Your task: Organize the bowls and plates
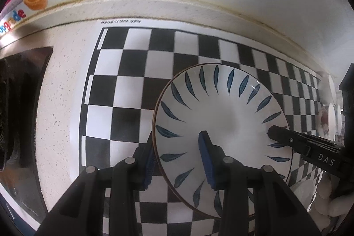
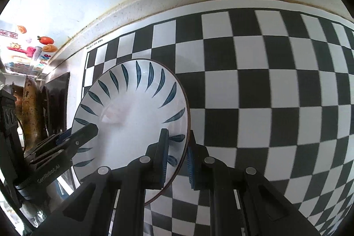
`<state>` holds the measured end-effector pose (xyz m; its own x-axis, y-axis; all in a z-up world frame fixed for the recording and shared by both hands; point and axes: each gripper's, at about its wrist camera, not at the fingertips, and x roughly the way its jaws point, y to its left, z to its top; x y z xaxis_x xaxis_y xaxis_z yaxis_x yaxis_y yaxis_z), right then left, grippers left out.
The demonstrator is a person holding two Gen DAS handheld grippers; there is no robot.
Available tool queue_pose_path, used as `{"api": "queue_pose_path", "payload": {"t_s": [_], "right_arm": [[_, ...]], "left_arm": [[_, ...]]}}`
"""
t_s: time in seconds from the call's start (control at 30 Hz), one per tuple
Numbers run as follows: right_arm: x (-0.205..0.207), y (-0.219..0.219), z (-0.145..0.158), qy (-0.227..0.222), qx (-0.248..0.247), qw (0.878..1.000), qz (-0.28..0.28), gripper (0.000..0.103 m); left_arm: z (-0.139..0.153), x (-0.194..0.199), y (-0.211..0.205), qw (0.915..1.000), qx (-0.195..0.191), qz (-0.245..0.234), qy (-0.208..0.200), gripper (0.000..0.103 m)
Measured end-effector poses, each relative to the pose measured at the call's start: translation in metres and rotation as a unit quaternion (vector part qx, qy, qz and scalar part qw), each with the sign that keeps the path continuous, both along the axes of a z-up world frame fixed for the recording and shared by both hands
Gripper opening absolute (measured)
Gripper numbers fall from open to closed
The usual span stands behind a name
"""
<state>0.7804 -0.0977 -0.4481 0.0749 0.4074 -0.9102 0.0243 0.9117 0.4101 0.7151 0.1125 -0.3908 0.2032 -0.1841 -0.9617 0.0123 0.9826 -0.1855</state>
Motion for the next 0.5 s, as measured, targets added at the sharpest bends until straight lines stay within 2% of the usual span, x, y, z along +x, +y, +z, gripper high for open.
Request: {"api": "queue_pose_path", "payload": {"t_s": [0.23,0.5], "right_arm": [[-0.025,-0.03,0.029,-0.029,0.008,0.999,-0.019,0.016],[-0.069,-0.064,0.069,-0.062,0.011,0.997,-0.033,0.016]], "left_arm": [[0.026,-0.008,-0.006,0.9993,-0.002,-0.027,-0.025,0.034],[0.059,-0.033,-0.032,0.9971,-0.008,-0.057,-0.05,0.034]]}}
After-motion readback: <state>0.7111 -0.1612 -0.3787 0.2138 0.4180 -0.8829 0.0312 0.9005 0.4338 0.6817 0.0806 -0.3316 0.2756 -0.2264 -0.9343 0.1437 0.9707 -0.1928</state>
